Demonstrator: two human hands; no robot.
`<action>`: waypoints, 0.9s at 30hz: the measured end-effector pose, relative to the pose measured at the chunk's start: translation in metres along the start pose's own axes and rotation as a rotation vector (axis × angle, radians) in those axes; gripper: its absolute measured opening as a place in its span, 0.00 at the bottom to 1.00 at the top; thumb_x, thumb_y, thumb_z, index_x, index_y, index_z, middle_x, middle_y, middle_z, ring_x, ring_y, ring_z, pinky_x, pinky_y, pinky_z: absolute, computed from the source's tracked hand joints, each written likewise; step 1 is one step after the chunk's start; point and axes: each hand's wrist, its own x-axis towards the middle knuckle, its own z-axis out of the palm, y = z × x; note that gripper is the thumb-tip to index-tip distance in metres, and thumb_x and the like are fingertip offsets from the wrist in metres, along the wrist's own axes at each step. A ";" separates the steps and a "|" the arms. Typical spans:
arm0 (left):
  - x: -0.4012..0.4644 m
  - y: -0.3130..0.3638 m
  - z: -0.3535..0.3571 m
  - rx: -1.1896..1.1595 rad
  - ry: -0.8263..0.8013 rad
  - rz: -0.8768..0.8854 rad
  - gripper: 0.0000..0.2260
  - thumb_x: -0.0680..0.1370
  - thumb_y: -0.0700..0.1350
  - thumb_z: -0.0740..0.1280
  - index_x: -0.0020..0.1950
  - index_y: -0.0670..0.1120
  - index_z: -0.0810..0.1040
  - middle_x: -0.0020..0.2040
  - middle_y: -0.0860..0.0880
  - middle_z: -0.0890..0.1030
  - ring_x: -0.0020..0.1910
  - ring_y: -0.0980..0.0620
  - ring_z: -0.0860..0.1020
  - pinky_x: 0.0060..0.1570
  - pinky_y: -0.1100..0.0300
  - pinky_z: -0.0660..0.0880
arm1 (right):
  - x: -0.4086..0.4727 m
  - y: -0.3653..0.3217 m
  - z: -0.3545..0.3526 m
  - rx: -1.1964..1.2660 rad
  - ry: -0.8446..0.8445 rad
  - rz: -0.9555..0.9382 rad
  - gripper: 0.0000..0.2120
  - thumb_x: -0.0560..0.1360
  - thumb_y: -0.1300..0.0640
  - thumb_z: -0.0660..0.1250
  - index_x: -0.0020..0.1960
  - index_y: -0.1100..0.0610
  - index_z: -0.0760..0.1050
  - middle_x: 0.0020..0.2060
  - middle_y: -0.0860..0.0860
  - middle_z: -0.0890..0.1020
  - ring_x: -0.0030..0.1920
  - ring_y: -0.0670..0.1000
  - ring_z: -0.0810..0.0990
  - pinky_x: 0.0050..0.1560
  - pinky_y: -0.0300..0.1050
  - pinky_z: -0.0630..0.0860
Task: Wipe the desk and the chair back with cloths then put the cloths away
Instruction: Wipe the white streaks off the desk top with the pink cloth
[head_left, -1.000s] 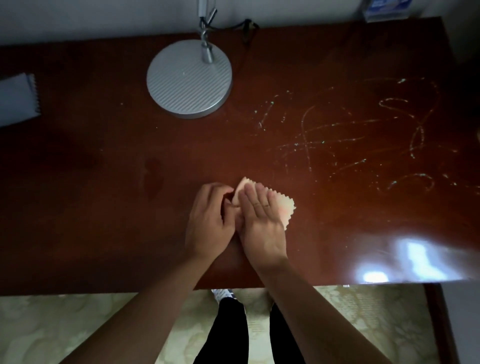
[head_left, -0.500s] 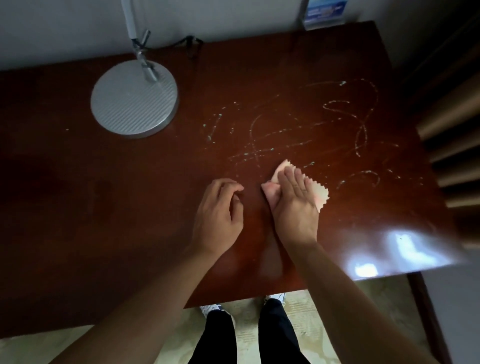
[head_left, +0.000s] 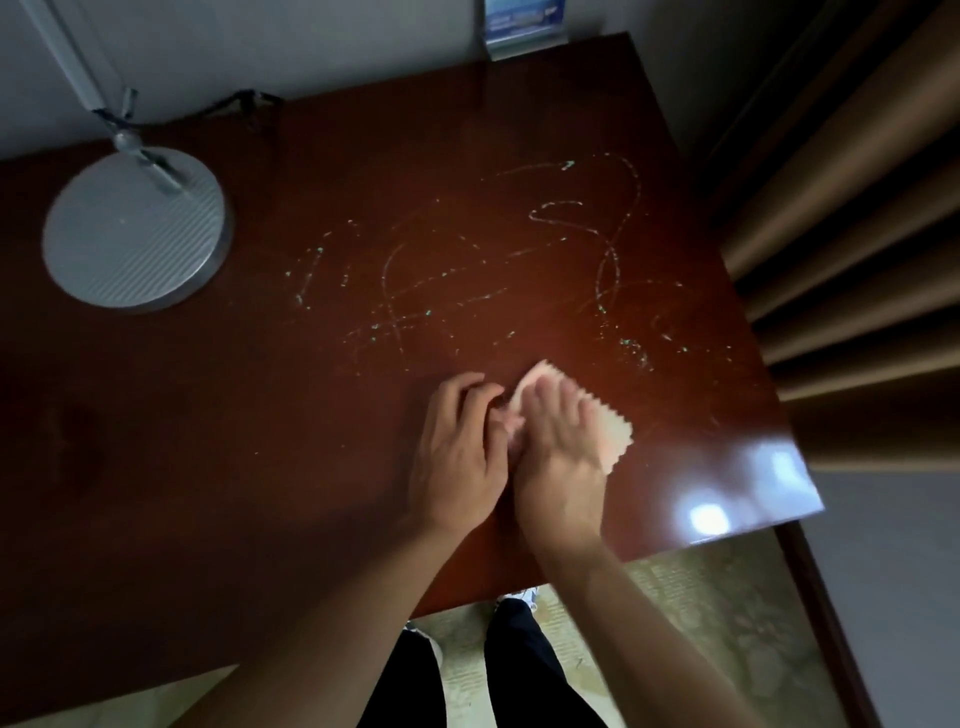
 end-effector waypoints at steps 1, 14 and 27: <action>-0.001 0.002 0.003 0.004 0.004 -0.008 0.12 0.79 0.43 0.60 0.58 0.42 0.79 0.60 0.44 0.76 0.60 0.48 0.74 0.62 0.58 0.69 | -0.010 -0.001 0.000 0.032 -0.006 -0.047 0.18 0.82 0.57 0.56 0.64 0.65 0.76 0.65 0.62 0.76 0.69 0.61 0.71 0.71 0.57 0.63; 0.011 0.041 0.031 0.018 -0.017 0.122 0.11 0.75 0.38 0.64 0.57 0.41 0.80 0.59 0.44 0.77 0.60 0.46 0.75 0.63 0.55 0.71 | 0.037 0.078 -0.015 -0.051 0.032 0.098 0.16 0.80 0.55 0.62 0.62 0.65 0.77 0.63 0.61 0.78 0.67 0.61 0.73 0.71 0.57 0.64; 0.031 0.068 0.067 0.023 -0.064 0.078 0.11 0.79 0.43 0.60 0.57 0.42 0.79 0.58 0.45 0.78 0.58 0.47 0.75 0.61 0.53 0.72 | 0.073 0.109 -0.032 -0.038 0.049 0.149 0.22 0.83 0.51 0.49 0.61 0.63 0.77 0.60 0.60 0.79 0.66 0.62 0.74 0.69 0.58 0.66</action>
